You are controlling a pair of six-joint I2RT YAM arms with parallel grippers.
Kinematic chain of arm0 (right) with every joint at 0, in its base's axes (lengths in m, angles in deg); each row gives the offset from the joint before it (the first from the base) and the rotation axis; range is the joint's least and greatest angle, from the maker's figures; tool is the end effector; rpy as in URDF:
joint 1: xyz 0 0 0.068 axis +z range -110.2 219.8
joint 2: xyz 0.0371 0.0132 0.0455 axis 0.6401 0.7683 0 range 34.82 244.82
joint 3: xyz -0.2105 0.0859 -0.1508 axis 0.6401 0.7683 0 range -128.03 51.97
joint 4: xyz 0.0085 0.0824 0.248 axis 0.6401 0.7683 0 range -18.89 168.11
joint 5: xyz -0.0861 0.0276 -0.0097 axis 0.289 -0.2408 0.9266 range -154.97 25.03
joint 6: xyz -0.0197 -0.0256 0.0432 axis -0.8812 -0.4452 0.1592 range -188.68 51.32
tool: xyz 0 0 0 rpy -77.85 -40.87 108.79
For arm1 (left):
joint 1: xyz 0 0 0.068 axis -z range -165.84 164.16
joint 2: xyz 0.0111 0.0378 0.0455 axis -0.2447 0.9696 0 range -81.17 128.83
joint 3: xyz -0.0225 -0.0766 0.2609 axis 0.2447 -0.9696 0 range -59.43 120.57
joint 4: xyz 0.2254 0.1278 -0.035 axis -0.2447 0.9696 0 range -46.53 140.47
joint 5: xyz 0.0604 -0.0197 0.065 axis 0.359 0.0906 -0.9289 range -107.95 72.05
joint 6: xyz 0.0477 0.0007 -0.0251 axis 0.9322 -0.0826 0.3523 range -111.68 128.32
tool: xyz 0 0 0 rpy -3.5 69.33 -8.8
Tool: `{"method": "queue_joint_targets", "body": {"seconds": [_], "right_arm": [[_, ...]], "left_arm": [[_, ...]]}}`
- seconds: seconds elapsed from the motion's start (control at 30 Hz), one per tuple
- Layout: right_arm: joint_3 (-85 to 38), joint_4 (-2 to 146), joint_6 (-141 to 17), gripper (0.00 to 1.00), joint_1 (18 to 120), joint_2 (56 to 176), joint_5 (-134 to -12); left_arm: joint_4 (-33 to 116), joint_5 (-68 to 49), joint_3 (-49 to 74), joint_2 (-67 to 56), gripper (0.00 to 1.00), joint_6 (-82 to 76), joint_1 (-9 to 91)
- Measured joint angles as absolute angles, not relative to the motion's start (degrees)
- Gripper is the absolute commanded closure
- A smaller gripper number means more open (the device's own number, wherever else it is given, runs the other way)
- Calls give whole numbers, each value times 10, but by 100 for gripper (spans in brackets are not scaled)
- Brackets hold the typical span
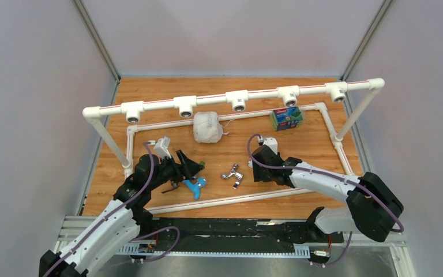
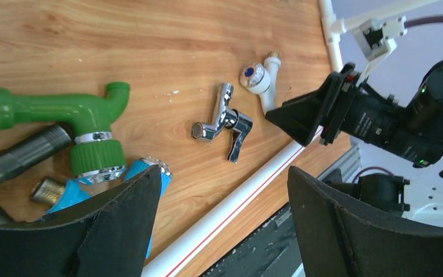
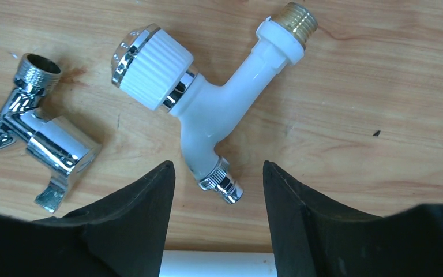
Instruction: Install the water faucets
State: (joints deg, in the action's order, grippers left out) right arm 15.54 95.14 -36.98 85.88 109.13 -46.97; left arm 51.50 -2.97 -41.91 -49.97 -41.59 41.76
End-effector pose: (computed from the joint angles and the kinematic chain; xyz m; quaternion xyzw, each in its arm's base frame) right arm 0.1672 0.1578 0.1694 -0.0822 0.9554 0.0324 0.2819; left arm 0.1261 -0.0763 0.2105 -0.0870 0.8192 -0.4325 0.3665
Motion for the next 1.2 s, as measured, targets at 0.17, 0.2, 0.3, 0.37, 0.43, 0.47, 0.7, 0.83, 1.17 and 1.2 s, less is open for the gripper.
{"method": "queue_joint_targets", "body": {"seconds": [0.17, 0.2, 0.3, 0.37, 0.43, 0.47, 0.7, 0.83, 1.17, 1.2], "right_arm": [[146, 947, -382, 52, 862, 1132, -460], [143, 947, -385, 56, 863, 1141, -460], [129, 938, -392, 69, 863, 1163, -462], [126, 935, -396, 81, 863, 1169, -463], [126, 934, -401, 91, 863, 1168, -462], [126, 934, -402, 96, 866, 1167, -462], [128, 935, -425, 100, 911, 1112, -453], [127, 930, -453, 100, 954, 1068, -444], [127, 857, -530, 100, 1047, 967, -439], [127, 849, -537, 100, 1054, 963, -439]], "left_arm": [[466, -65, -414, -409, 13, -420, 487], [458, -68, -411, -391, 13, -421, 499], [438, -82, -403, -354, 13, -425, 530], [420, -87, -398, -335, 13, -429, 548], [409, -91, -395, -324, 13, -432, 557], [403, -91, -394, -320, 13, -435, 560], [367, -90, -389, -307, 13, -466, 567], [353, -85, -367, -289, 13, -485, 571], [289, -88, -338, -229, 15, -555, 594], [286, -89, -333, -217, 15, -560, 604]]}}
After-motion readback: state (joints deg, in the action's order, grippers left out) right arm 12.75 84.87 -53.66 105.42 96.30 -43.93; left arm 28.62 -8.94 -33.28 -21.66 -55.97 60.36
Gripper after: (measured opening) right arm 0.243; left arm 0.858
